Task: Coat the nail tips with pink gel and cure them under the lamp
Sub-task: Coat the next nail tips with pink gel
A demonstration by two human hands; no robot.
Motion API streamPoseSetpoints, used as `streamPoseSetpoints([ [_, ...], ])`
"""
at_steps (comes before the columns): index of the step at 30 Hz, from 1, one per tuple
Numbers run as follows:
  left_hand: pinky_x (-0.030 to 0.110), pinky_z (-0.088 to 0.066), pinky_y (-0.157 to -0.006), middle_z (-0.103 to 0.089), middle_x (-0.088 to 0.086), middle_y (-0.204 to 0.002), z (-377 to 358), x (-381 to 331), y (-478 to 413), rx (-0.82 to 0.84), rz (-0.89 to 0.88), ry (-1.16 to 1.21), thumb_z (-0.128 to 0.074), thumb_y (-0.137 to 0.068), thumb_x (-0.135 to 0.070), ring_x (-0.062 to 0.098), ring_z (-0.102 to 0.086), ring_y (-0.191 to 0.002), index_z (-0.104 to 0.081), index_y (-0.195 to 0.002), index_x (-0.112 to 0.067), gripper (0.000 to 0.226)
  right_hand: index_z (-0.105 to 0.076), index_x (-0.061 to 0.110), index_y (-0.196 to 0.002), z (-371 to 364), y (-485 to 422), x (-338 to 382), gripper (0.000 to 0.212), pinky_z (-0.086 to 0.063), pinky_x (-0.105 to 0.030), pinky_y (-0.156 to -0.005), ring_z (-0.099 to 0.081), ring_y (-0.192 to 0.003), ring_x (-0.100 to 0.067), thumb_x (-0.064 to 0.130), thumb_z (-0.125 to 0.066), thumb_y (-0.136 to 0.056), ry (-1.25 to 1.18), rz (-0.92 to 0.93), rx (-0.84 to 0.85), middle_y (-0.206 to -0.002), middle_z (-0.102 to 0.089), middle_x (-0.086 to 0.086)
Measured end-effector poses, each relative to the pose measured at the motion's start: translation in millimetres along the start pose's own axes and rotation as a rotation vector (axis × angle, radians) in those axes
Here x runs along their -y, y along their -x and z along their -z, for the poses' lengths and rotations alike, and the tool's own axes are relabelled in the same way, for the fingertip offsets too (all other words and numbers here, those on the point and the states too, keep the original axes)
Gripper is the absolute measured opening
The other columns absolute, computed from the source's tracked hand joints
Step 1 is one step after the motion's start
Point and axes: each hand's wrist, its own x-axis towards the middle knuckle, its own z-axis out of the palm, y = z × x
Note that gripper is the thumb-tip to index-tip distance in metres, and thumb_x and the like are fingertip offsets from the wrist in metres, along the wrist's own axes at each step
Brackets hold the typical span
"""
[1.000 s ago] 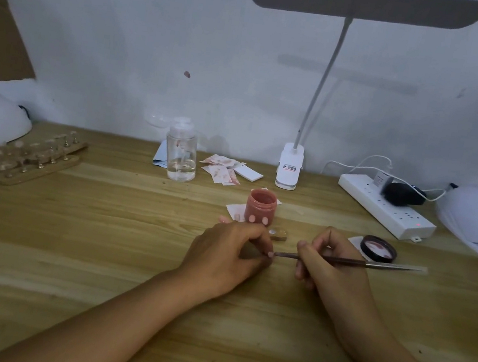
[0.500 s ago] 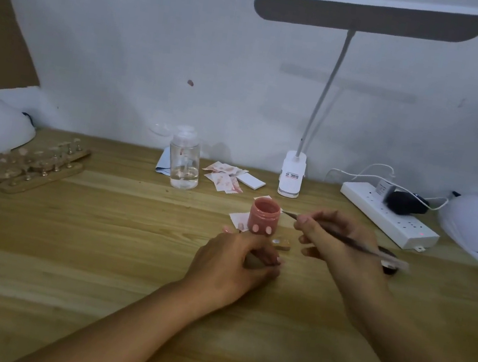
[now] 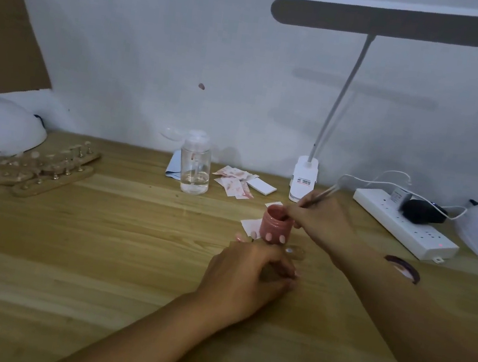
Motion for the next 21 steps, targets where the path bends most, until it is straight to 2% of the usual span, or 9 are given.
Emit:
streamPoseSetpoints([
  [3,0.02,-0.036,-0.062,-0.061,-0.041,-0.096,0,-1,0,0.007,0.003,0.01,-0.069,-0.08,-0.052,-0.012,-0.053,-0.077,-0.063,-0.098,-0.047,0.02,-0.063,0.017,-0.064,3,8,-2,0.022,-0.05,-0.036,-0.072,-0.062,-0.073,-0.019,0.027,-0.065,-0.084,-0.083,0.005,-0.084,-0.066,-0.068,-0.003],
  [6,0.022,-0.038,-0.065,-0.061,-0.04,-0.095,1,-1,-1,0.02,0.02,0.013,-0.068,-0.08,-0.053,-0.008,-0.054,-0.08,-0.064,-0.098,-0.047,0.019,-0.059,0.015,-0.077,14,27,-11,0.015,-0.048,-0.028,-0.054,-0.055,-0.052,-0.013,0.019,-0.057,-0.091,-0.468,-0.057,-0.12,-0.058,-0.068,-0.001],
  [7,0.022,-0.038,-0.065,-0.061,-0.041,-0.092,1,-1,-1,0.022,0.023,0.013,-0.068,-0.08,-0.052,-0.008,-0.054,-0.08,-0.064,-0.099,-0.047,0.02,-0.059,0.013,-0.084,20,37,-15,0.011,-0.05,-0.025,-0.051,-0.056,-0.049,-0.011,0.017,-0.056,-0.094,-0.599,-0.087,-0.089,-0.062,-0.07,-0.003],
  [9,0.02,-0.037,-0.064,-0.059,-0.043,-0.085,0,-1,-1,0.02,0.03,0.01,-0.069,-0.08,-0.05,-0.008,-0.053,-0.078,-0.064,-0.098,-0.048,0.019,-0.061,0.009,-0.094,29,59,-27,0.012,-0.056,-0.023,-0.056,-0.062,-0.054,-0.011,0.02,-0.056,-0.096,-0.731,-0.129,-0.021,-0.074,-0.075,-0.008],
  [11,0.019,-0.035,-0.062,-0.058,-0.044,-0.08,0,-1,-2,0.023,0.05,0.024,-0.07,-0.08,-0.047,-0.008,-0.053,-0.074,-0.065,-0.094,-0.048,0.015,-0.064,0.006,-0.093,35,79,-39,0.017,-0.055,-0.025,-0.063,-0.063,-0.06,-0.012,0.023,-0.061,-0.093,-0.768,-0.13,0.003,-0.08,-0.075,-0.01],
  [15,0.021,-0.033,-0.06,-0.061,-0.04,-0.077,2,-1,-3,0.04,0.062,0.07,-0.073,-0.08,-0.042,-0.014,-0.05,-0.065,-0.069,-0.088,-0.043,0.009,-0.058,0.002,-0.081,36,103,-50,0.014,-0.046,-0.027,-0.058,-0.05,-0.054,-0.014,0.013,-0.065,-0.086,-0.752,-0.062,-0.007,-0.064,-0.065,-0.008],
  [18,0.022,-0.035,-0.064,-0.064,-0.037,-0.081,3,-1,-3,0.042,0.055,0.093,-0.075,-0.081,-0.039,-0.014,-0.05,-0.065,-0.07,-0.084,-0.042,0.007,-0.052,-0.001,-0.074,32,104,-51,0.019,-0.046,-0.019,-0.052,-0.051,-0.051,-0.012,0.005,-0.063,-0.088,-0.712,0.016,-0.01,-0.06,-0.064,-0.011],
  [21,0.023,-0.035,-0.065,-0.061,-0.04,-0.077,3,-1,-3,0.042,0.059,0.1,-0.076,-0.081,-0.037,-0.013,-0.049,-0.064,-0.065,-0.076,-0.048,0.017,-0.048,-0.007,-0.074,28,103,-53,0.024,-0.044,-0.016,-0.048,-0.051,-0.048,-0.009,0.005,-0.062,-0.089,-0.673,0.048,-0.009,-0.058,-0.064,-0.011],
])
